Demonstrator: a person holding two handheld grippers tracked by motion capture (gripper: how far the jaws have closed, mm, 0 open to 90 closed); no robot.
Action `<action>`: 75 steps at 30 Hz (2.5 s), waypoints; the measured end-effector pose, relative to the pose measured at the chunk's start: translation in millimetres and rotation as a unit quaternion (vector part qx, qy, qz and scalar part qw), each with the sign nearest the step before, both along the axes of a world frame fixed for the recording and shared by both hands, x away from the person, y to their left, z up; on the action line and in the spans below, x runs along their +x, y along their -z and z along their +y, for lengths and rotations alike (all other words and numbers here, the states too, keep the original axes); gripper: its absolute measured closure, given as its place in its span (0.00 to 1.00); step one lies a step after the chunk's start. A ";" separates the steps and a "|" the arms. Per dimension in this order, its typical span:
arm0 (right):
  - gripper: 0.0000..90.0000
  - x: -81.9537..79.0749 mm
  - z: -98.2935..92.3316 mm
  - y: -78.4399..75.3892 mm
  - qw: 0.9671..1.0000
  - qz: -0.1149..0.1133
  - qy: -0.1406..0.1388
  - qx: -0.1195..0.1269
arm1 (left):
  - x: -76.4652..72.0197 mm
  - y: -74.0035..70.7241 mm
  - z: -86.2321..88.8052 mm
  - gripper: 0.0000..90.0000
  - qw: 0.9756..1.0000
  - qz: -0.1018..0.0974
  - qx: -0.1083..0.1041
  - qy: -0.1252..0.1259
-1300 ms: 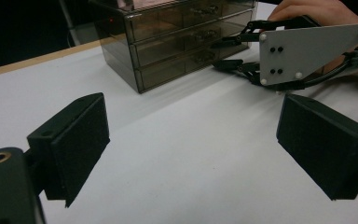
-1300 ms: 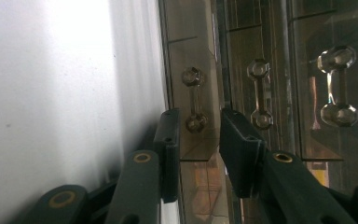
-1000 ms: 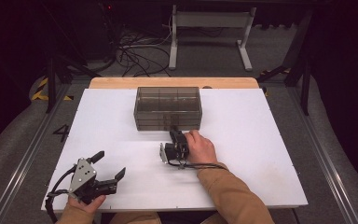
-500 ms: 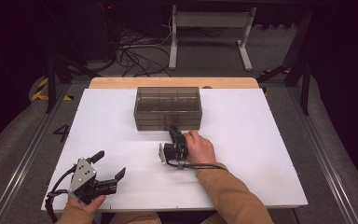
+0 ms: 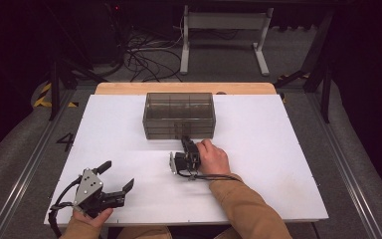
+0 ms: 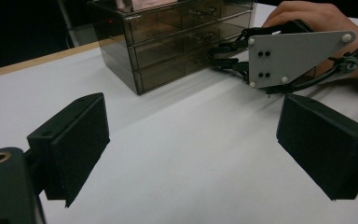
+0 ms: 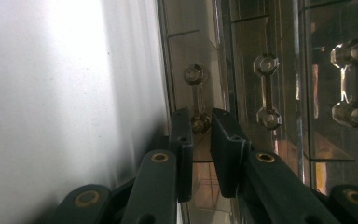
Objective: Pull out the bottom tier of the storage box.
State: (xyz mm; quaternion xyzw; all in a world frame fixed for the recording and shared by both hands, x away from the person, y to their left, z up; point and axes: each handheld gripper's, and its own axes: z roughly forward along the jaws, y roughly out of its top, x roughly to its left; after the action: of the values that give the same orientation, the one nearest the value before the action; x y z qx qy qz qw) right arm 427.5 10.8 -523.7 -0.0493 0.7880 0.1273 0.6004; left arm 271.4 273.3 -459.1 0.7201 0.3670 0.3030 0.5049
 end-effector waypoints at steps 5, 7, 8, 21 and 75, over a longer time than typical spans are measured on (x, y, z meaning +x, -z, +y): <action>0.89 -2.7 0.6 -1.7 1.000 0.007 0.005 0.007 | 0.2 0.0 0.0 0.11 1.000 0.000 0.000 0.000; 0.95 -5.4 1.4 -3.4 1.000 0.007 0.001 0.010 | 0.5 0.0 0.0 0.11 1.000 0.001 0.001 0.000; 0.99 -9.6 2.6 -4.6 1.000 -0.005 0.001 0.012 | 0.6 0.1 -0.2 0.11 1.000 0.001 0.001 0.000; 0.83 -4.9 4.4 -5.6 1.000 0.009 0.022 0.000 | 1.2 0.1 -1.3 0.11 1.000 0.001 -0.001 0.002; 0.76 -31.0 -0.1 -42.4 0.995 0.073 0.026 0.060 | 3.8 -0.1 -3.5 0.11 1.000 0.002 0.001 0.007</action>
State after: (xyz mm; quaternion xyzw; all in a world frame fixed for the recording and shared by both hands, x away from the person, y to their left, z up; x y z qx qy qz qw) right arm 396.5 10.7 -481.2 0.0166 0.8213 0.1621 0.5467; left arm 275.3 269.9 -458.9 0.7236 0.3627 0.2990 0.5054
